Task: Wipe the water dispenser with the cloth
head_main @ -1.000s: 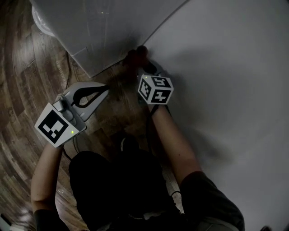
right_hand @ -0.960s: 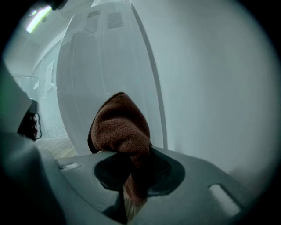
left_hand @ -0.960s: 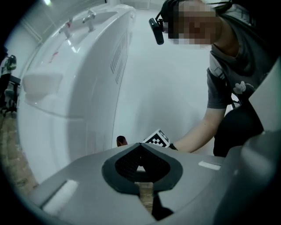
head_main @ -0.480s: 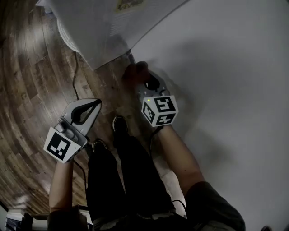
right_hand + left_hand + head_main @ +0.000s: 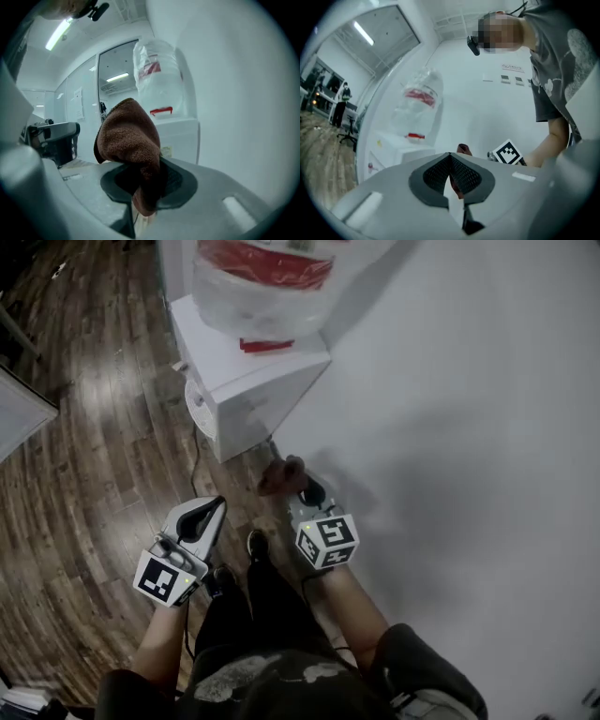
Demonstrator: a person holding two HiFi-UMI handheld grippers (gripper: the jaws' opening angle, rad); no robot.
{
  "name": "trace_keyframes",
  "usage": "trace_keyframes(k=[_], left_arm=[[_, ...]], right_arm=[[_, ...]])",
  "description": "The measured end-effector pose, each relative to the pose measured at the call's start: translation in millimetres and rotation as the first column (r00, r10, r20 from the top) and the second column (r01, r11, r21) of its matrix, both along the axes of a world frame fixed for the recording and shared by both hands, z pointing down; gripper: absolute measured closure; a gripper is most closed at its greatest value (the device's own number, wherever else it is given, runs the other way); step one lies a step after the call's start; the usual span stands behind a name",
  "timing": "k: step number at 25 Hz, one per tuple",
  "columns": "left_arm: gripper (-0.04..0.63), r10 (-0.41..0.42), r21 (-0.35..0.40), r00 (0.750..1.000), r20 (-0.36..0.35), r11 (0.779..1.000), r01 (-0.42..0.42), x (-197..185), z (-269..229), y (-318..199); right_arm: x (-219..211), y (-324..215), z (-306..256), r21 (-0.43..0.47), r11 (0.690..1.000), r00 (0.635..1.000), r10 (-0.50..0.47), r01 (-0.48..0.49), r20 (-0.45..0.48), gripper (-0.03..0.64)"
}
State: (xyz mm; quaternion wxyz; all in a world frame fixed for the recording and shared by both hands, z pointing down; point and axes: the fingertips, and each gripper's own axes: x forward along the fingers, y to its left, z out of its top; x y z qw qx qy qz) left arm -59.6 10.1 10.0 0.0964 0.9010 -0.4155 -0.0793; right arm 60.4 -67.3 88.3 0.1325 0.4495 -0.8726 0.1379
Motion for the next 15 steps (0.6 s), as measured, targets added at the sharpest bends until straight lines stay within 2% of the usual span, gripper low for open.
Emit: trace_keyframes(k=[2, 3, 6, 8, 10, 15], left_arm=[[0.578, -0.025, 0.046, 1.000, -0.011, 0.999, 0.025, -10.2, -32.3, 8.3], [0.578, -0.003, 0.047, 1.000, -0.012, 0.999, 0.003, -10.8, -40.0, 19.1], [0.578, 0.162, 0.011, 0.987, -0.022, 0.987, -0.162, 2.4, -43.9, 59.4], [0.578, 0.225, -0.007, 0.974, -0.028, 0.974, -0.226, 6.5, -43.9, 80.5], [0.578, 0.227, -0.011, 0.973, -0.041, 0.974, -0.227, 5.8, -49.4, 97.1], [0.578, 0.150, -0.017, 0.986, -0.076, 0.988, -0.152, 3.5, -70.4, 134.7]], right_arm=[[-1.2, 8.3, -26.4, 0.010, 1.000, 1.000, 0.004, -0.004, -0.007, 0.552], [2.9, 16.6, -33.5, 0.000, 1.000, 1.000, 0.020, -0.020, -0.017, 0.552], [22.4, 43.7, -49.6, -0.043, 0.994, 0.995, 0.096, -0.097, -0.034, 0.552], [28.4, 61.6, -62.0, -0.049, 0.994, 0.994, 0.099, -0.101, -0.042, 0.552], [34.5, 78.3, -73.7, -0.040, 0.996, 0.995, 0.083, -0.086, -0.062, 0.552], [59.1, 113.2, -92.7, -0.039, 0.997, 0.995, 0.069, -0.072, -0.065, 0.552]])
